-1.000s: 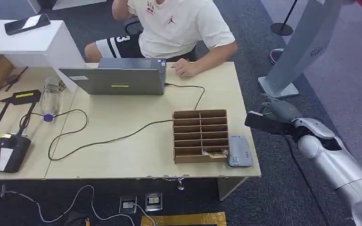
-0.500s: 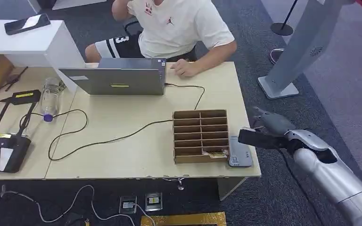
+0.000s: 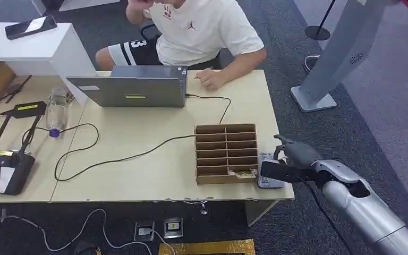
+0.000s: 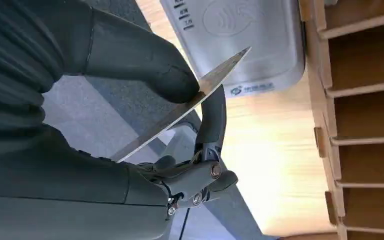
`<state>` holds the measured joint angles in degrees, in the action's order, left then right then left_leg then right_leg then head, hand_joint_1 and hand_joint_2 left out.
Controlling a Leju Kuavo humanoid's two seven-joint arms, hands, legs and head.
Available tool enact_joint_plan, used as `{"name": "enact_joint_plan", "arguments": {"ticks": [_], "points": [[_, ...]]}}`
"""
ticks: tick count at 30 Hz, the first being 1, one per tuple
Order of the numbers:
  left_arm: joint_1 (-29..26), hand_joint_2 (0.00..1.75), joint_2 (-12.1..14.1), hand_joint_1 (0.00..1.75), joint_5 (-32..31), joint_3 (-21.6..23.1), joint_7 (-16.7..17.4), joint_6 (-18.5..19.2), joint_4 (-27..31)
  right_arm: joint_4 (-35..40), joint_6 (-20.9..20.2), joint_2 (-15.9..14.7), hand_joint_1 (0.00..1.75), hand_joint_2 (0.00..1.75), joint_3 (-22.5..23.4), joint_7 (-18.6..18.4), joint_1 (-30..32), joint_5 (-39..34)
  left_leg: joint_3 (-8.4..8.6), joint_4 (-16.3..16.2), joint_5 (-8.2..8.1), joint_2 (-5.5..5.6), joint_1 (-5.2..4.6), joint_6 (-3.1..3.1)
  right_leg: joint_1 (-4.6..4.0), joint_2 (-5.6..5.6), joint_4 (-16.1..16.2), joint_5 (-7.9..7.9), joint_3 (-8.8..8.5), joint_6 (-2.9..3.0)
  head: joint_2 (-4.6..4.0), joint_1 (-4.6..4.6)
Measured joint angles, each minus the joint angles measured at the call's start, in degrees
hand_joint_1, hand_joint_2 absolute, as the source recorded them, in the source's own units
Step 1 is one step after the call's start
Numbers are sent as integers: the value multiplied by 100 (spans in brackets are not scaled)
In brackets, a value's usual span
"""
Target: Pass the card to the sensor for recognition and then transmit it.
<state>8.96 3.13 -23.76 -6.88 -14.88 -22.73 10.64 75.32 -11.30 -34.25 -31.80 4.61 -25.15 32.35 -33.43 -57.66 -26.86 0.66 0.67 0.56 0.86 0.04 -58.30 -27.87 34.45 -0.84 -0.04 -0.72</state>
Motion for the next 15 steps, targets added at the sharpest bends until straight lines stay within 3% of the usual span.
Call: {"name": "enact_joint_plan", "arguments": {"ticks": [15], "points": [[-2,0,0,0,2,4,0,-11,0,0,44,100,175,175,-11,0,218,-2,0,0,0,0,0,0,0,0,0,-2,0,2,0,2]]}}
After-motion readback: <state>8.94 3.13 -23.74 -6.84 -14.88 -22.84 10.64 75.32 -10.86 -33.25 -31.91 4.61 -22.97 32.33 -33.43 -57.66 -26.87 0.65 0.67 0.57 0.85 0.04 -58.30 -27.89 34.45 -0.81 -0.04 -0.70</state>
